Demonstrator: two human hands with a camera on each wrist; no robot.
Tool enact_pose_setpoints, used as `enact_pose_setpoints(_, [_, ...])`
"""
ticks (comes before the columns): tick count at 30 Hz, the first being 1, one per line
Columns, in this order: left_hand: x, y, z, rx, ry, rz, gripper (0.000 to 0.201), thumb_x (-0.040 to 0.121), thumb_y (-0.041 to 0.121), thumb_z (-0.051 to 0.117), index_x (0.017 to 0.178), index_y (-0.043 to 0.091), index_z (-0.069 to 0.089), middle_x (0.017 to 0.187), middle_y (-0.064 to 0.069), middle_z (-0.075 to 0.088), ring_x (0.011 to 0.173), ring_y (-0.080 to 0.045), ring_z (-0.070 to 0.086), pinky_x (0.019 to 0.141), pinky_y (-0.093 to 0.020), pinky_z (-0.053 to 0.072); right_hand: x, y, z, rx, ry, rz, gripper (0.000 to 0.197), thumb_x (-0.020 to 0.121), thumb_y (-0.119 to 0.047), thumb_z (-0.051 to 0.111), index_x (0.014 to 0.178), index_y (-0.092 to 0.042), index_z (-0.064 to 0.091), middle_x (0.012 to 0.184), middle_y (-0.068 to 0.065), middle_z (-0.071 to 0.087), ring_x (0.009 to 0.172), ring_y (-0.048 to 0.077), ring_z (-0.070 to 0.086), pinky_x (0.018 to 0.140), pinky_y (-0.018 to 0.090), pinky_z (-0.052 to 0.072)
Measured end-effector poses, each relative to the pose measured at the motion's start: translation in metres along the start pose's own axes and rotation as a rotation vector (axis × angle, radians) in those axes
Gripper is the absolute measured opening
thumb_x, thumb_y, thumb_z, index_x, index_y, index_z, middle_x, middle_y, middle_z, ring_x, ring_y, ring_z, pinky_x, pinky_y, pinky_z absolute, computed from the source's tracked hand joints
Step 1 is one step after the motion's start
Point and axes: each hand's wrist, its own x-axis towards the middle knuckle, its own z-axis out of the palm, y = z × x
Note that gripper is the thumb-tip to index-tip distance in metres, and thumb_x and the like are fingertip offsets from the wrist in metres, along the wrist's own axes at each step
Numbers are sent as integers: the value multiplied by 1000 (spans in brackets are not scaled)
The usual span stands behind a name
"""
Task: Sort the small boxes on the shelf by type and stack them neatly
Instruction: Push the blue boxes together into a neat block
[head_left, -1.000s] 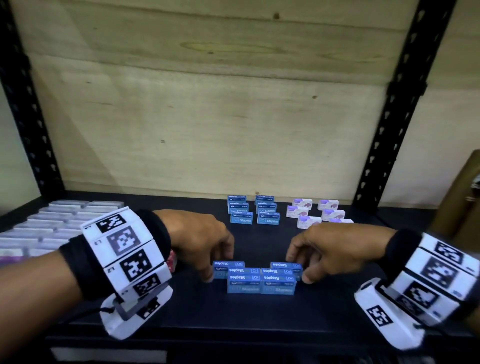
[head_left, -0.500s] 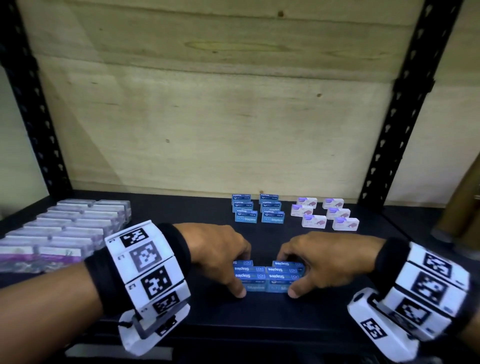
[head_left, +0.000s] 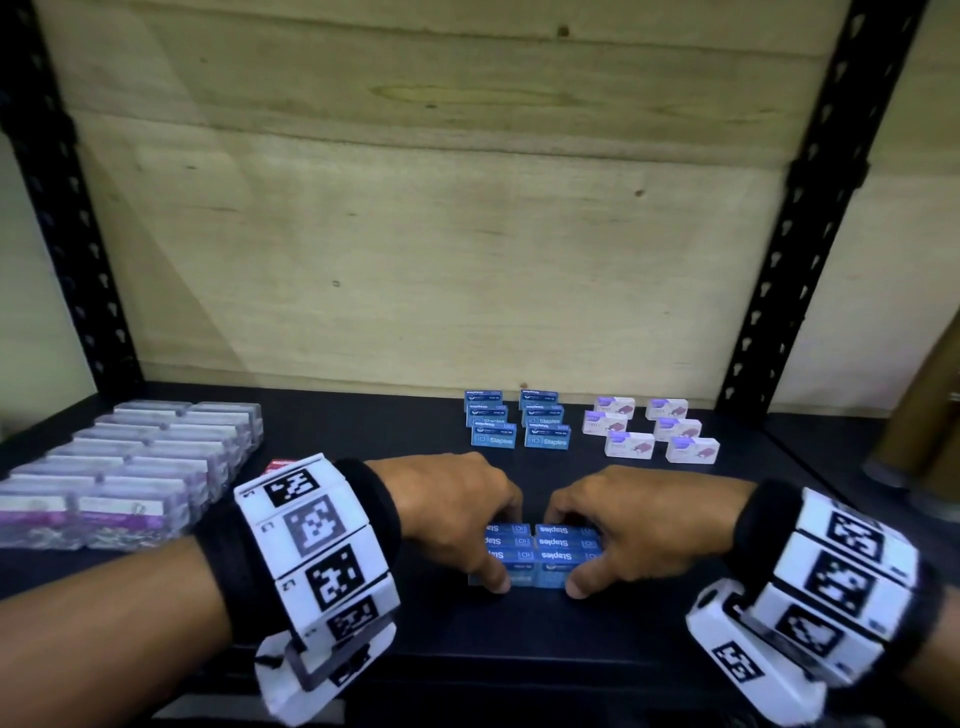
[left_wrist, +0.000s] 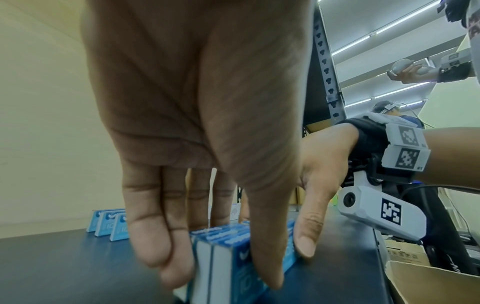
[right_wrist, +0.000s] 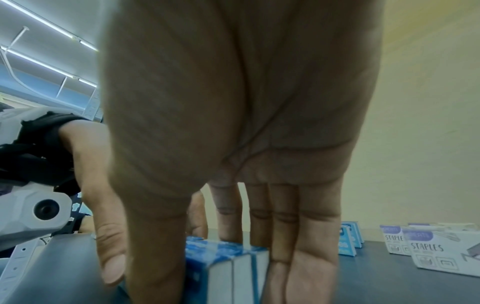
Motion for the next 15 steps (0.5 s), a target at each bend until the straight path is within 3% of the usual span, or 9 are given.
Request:
enact_pose_setpoints(3, [1,0,2,-1,18,7,53,75,53,76,121,33,58,113,7,62,96,-15,61,84,-36,54,1,-1,0,-11,12,-6,50,78,-57,72,119,-35,55,106,-10,61,92,13,59,82,33,53])
enact_pose_setpoints(9, [2,3,1,-1,11,7,51,76,53,75,119,31,59,110,7,62,95,-15,62,84,-37,55,1,-1,1,-13,10,-2,49,78,-57,72,119,-35,55,108,-9,62,93,13,60,83,34,53])
enact_pose_setpoints(15, [3,1,-3,-30,-26,3,58,73,60,74,121,33,58,112,11,63,98,-12,61,89,-36,52,0,1,-4,23,-30,-1,53,80,-63,67,124,-36,54,98,-15,58,88,8,57,77,26,48])
